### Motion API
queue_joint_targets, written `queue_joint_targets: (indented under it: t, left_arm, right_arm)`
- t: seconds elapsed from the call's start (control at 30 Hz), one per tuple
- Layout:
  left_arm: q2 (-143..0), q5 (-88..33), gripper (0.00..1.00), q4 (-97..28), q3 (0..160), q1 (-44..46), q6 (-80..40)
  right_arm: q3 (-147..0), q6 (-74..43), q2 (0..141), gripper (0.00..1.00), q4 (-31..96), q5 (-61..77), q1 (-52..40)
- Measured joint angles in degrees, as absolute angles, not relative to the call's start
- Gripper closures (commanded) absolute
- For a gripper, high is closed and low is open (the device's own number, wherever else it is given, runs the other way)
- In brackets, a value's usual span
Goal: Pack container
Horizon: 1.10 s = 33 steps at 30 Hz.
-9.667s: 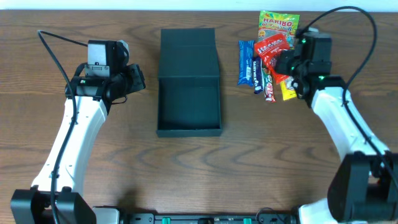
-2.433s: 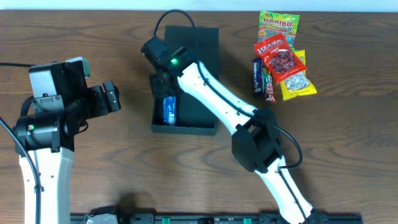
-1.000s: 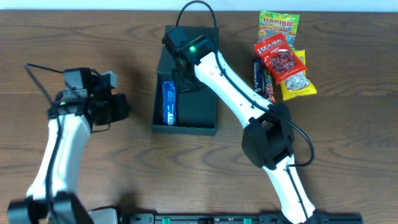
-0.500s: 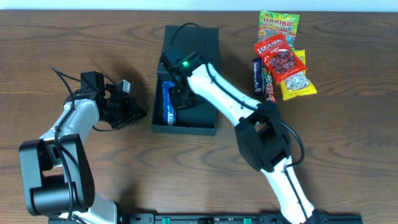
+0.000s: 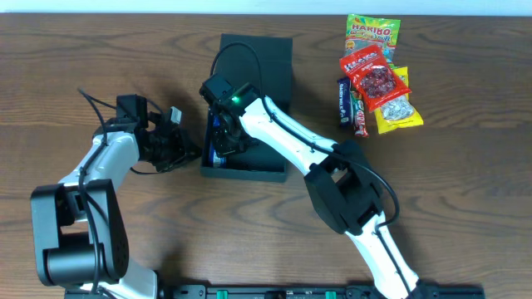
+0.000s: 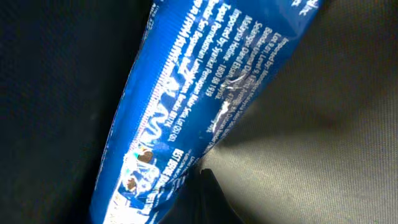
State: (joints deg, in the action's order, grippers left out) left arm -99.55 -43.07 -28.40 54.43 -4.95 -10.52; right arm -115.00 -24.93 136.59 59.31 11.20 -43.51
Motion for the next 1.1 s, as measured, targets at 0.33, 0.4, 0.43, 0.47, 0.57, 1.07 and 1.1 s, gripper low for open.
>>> queue_joint_targets:
  t: [0.33, 0.4, 0.43, 0.47, 0.57, 1.07, 1.1]
  left_arm:
    - [-99.55, -42.65, 0.94, -28.40, 54.43, -4.10, -10.52]
    - [-99.55, -42.57, 0.94, -28.40, 54.43, -4.01, -10.52]
    - [-99.55, -42.41, 0.94, -28.40, 54.43, -4.01, -10.52]
    - [-99.55, -42.17, 0.94, -28.40, 54.43, -3.97, -10.52]
    - [-99.55, -41.58, 0.94, -28.40, 54.43, -3.95, -10.52]
    - [-93.80, -28.23, 0.94, -30.13, 62.00, -3.88, -15.49]
    - [-92.60, -27.44, 0.94, -30.13, 64.16, -3.81, -15.77]
  right_arm:
    - [-116.77, -22.46, 136.55, 0.99, 64.03, 10.41, -42.68]
    - [-118.58, -21.69, 135.90, 0.99, 65.63, 8.91, -41.87]
    - [-119.35, -21.21, 135.13, 0.99, 66.00, 7.99, -41.30]
    - [-120.42, -20.23, 133.23, 0.99, 66.17, 6.55, -40.18]
    - [-122.52, -17.47, 125.91, 0.99, 63.83, 1.89, -36.07]
    - [-124.68, -7.92, 120.40, 0.99, 47.05, 4.75, 0.64]
    - [-124.64, -7.44, 121.05, 0.99, 44.86, 5.52, 1.80]
